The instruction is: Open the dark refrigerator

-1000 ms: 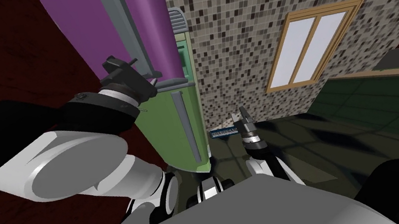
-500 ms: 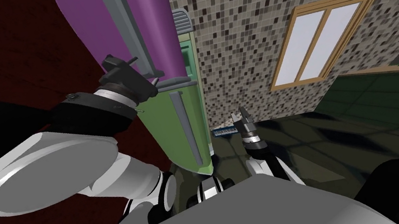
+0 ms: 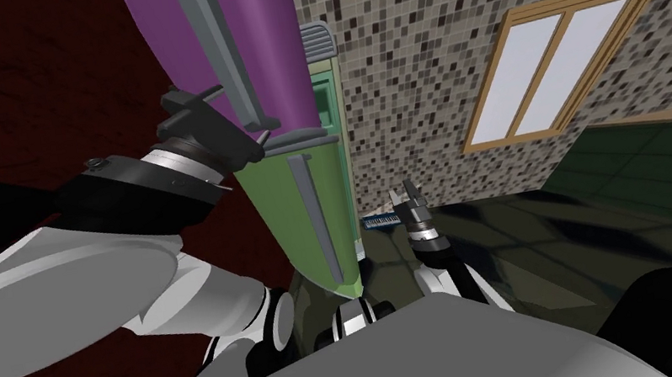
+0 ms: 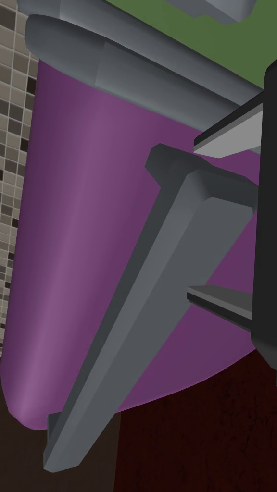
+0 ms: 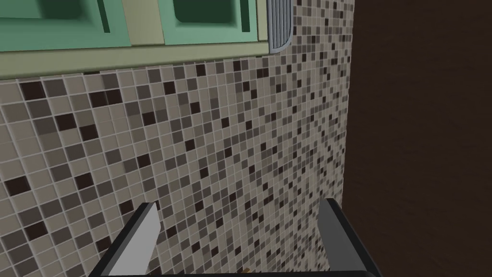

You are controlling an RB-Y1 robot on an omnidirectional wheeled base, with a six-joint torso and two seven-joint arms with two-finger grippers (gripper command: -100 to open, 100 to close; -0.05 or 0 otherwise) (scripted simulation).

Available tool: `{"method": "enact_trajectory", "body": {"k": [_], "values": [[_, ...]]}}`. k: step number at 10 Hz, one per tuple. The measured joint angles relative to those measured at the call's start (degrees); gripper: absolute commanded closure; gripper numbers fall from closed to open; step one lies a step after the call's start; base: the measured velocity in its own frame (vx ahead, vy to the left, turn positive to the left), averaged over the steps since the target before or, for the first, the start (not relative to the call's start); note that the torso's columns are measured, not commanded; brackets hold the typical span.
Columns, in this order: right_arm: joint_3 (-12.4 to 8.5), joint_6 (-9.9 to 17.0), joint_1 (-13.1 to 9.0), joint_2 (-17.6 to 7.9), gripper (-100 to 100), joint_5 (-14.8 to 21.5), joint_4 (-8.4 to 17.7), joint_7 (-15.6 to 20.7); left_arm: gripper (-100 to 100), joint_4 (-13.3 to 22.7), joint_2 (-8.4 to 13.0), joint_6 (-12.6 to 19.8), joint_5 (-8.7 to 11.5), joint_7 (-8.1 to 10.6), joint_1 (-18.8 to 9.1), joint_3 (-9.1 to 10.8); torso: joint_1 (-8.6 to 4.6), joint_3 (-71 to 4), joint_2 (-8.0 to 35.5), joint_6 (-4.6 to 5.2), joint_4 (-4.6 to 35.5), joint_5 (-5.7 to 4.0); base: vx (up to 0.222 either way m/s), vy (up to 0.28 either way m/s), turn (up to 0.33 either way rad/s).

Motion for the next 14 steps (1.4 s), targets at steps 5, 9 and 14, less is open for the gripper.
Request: {"method": "enact_trajectory", "body": {"k": [5,9,14], "values": [[0.0,0.0,0.0,0.0,0,0.0,0.0,0.0,100,0.66,1.28,-0.11,9.48,0.35,-0.21,3.78,-0.35,-0.11,-0.12,0.11,-0.05,-0.16,-0.038,0.105,0.064],[0.0,0.0,0.0,0.0,0,0.0,0.01,0.0,100,0.41,2.11,0.22,17.13,0.86,-0.15,6.62,-0.76,0.03,0.01,0.24,-0.01,-0.32,-0.03,0.111,0.072],[0.01,0.0,-0.01,0.0,0,0.0,0.0,0.0,100,0.36,2.55,1.4,22.56,1.62,-0.21,7.9,-0.75,0.3,0.38,0.33,0.16,-0.41,-0.021,0.088,-0.031]]}}
